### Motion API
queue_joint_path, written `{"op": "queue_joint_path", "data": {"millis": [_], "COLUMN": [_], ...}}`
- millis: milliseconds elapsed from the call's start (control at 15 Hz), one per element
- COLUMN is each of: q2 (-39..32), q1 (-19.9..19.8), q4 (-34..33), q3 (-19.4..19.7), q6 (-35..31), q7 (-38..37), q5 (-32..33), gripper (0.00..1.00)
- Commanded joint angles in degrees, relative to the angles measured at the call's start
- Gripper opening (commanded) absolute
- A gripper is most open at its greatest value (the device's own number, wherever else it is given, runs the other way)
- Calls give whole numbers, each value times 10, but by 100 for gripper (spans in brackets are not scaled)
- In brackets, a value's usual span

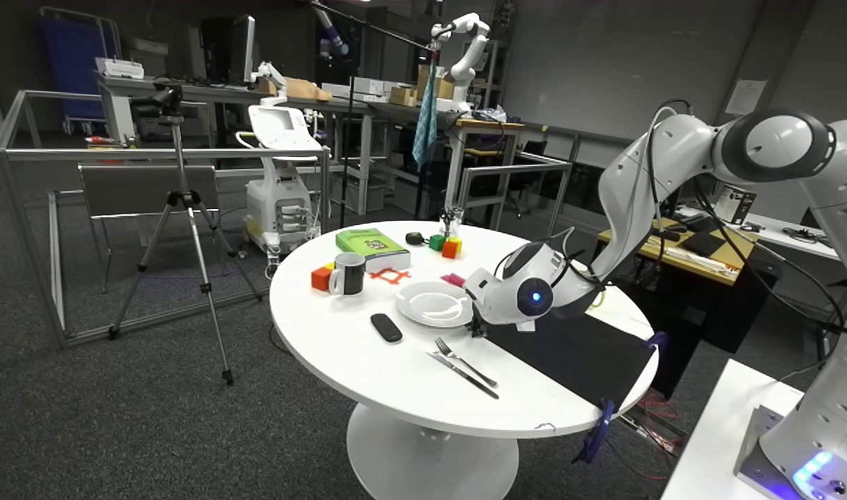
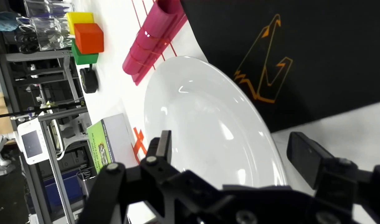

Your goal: Move the plate to the left

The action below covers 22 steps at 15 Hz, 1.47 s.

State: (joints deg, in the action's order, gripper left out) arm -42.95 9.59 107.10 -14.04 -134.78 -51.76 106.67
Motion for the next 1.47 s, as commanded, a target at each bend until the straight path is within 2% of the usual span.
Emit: {"op": "queue_joint_path", "data": {"millis": [0, 467, 800, 1000, 1400], "q2": [12, 39, 87, 129, 233], "q1": [-11, -17, -17, -15, -15], "q4": [3, 22, 57, 91, 177], "q3": [-1, -3, -1, -4, 6], "q6": [-30, -62, -80, -83, -143], "q7": [21, 21, 12, 8, -20], "q5": [-22, -64, -132, -198, -347], "gripper": [100, 100, 100, 100, 100]}}
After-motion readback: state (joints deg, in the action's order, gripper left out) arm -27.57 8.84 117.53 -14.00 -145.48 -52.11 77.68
